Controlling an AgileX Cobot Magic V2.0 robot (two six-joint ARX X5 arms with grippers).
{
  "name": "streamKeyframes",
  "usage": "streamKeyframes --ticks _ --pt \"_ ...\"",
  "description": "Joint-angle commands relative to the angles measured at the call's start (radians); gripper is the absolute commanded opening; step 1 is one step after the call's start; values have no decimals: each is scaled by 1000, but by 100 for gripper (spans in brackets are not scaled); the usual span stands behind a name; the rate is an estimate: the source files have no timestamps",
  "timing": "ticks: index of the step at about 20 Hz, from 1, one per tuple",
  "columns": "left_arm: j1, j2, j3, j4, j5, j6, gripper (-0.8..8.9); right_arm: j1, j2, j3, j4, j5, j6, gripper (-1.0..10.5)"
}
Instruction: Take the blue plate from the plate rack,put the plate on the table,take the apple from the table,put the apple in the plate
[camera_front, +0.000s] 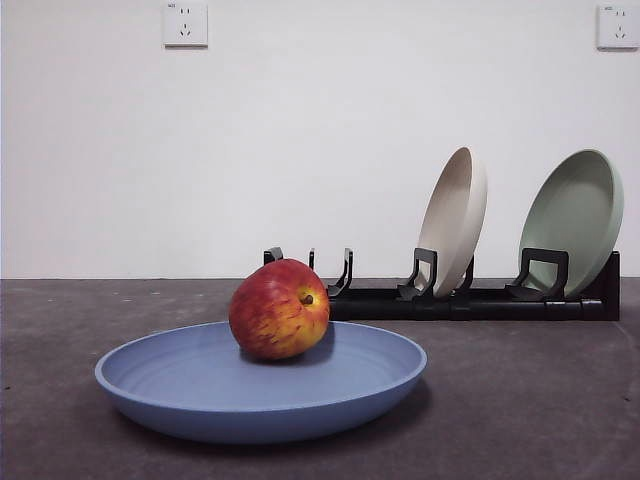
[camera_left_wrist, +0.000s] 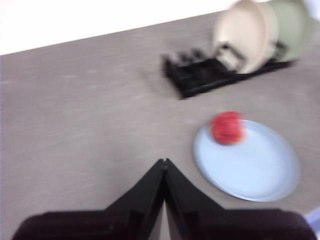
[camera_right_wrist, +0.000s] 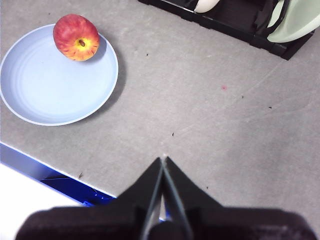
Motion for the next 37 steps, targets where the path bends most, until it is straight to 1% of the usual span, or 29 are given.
streamKeyframes --ticks 1,2,3,4,5,6,7,8,9,10,11,14,16,19,24,37 --pt "172 -14 -74 114 66 268 -4 1 0 -2 -19 1 11 1" --pt "254 -36 -137 230 167 406 -4 1 0 -2 -19 1 11 1" --pt "319 -62 -201 343 274 494 -4 1 0 -2 -19 1 11 1" --pt "392 -100 -296 499 399 560 -4 1 0 -2 -19 1 11 1" --pt "445 -132 -384 633 470 582 -4 1 0 -2 -19 1 11 1" --pt "502 -171 -502 800 514 581 -3 1 0 -2 -19 1 11 1" --pt "546 -201 -603 934 535 562 -4 1 0 -2 -19 1 11 1" --pt "595 -240 -723 1068 556 515 -4 1 0 -2 -19 1 11 1" --pt "631 -272 -810 1142 576 458 -4 1 0 -2 -19 1 11 1" --pt "665 -312 -901 1183 574 391 -3 1 0 -2 -19 1 11 1" --pt "687 -341 -960 1186 573 354 -4 1 0 -2 -19 1 11 1" --pt "749 -406 -1106 1183 574 302 -4 1 0 -2 -19 1 11 1" --pt "777 -444 -1160 1174 573 285 -3 1 0 -2 -19 1 11 1" --pt "795 -486 -1219 1177 573 285 -3 1 0 -2 -19 1 11 1" --pt "795 -486 -1260 1174 570 286 -3 1 0 -2 -19 1 11 1" --pt "795 -479 -1259 1168 566 286 -4 1 0 -2 -19 1 11 1"
